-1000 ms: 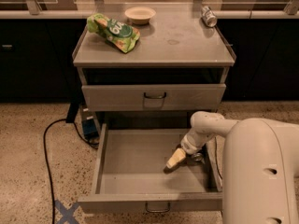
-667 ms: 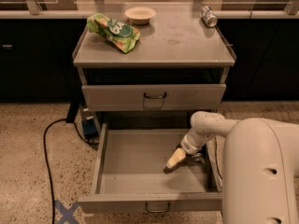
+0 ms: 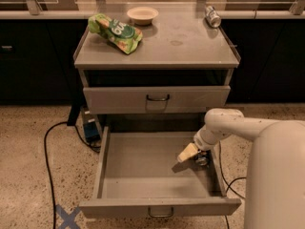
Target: Pick pepsi can from middle drawer and place on counter
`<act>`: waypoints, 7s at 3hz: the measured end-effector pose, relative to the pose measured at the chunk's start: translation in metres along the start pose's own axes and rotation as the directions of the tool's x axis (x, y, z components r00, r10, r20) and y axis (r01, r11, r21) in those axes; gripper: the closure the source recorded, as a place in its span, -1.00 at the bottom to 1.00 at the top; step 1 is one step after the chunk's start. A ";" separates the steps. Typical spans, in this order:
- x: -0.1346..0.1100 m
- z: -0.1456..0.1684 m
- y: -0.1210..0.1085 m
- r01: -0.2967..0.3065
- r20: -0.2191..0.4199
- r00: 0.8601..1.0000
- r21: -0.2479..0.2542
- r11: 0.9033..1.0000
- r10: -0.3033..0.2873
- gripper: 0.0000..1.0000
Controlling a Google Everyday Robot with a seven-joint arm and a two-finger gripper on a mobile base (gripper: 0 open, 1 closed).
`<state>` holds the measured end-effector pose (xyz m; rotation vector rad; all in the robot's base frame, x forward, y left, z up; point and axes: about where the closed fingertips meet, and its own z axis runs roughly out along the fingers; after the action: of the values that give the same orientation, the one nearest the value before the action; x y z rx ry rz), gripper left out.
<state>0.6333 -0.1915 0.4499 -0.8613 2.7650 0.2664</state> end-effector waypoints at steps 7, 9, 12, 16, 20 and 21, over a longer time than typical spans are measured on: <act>0.019 0.052 0.012 -0.002 -0.108 0.994 -0.015 1.000 0.000 -1.00; 0.019 0.046 0.006 -0.018 -0.097 0.995 -0.010 1.000 0.017 -1.00; 0.027 0.094 -0.004 -0.042 -0.198 0.979 0.010 0.999 0.043 -1.00; 0.026 0.088 0.002 -0.032 -0.188 0.982 -0.020 0.999 0.028 0.77; 0.035 -0.161 0.028 0.262 0.189 0.959 -0.316 0.912 -0.210 1.00; 0.024 -0.220 0.028 0.365 0.273 0.920 -0.348 0.863 -0.279 1.00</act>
Offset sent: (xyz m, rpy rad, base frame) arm 0.0009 -0.0061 0.0122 -0.0400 -0.0385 -0.0189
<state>0.5617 -0.2345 0.6569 -1.2913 2.3465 0.8198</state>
